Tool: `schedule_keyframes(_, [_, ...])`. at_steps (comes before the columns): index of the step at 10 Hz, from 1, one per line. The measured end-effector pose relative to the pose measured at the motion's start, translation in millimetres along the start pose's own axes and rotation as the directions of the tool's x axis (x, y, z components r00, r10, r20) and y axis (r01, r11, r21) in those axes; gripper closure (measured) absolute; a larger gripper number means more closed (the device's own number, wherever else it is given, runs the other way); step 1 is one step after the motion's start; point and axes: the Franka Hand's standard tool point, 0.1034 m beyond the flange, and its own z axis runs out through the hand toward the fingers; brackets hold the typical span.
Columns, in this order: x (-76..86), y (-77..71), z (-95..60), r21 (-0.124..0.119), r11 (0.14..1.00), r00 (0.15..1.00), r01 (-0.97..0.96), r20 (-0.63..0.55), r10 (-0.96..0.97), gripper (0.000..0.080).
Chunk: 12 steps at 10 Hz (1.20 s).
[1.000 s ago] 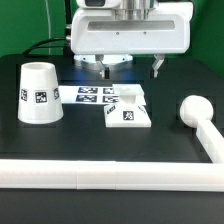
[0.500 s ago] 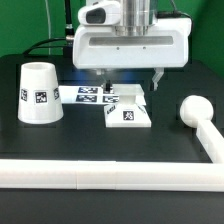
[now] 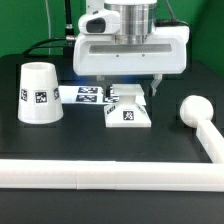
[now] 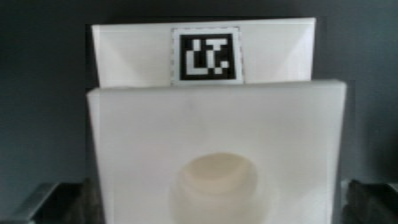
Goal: Assemble lamp
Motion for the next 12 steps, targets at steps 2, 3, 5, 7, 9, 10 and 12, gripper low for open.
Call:
schedule_keyframes(2, [0.2,0.0,-0.1,0.000,1.000,1.000,0.001,0.000,-0.001,0.0227])
schedule_keyframes(3, [0.2,0.0,-0.1,0.000,1.000,1.000,0.002,0.000,-0.002,0.0266])
schedule_keyframes(5, [0.2,0.0,-0.1,0.000,1.000,1.000,0.002,0.000,-0.002,0.0266])
schedule_keyframes(7, [0.2,0.0,-0.1,0.000,1.000,1.000,0.002,0.000,-0.002,0.0266])
schedule_keyframes(9, [0.2,0.0,-0.1,0.000,1.000,1.000,0.002,0.000,-0.002,0.0265])
schedule_keyframes(10, [0.9,-0.3,-0.1,0.001,1.000,1.000,0.003,-0.001,-0.003,0.0265])
schedule_keyframes(12, [28.2,-13.3,-0.9,0.010,1.000,1.000,0.019,-0.021,-0.019,0.0265])
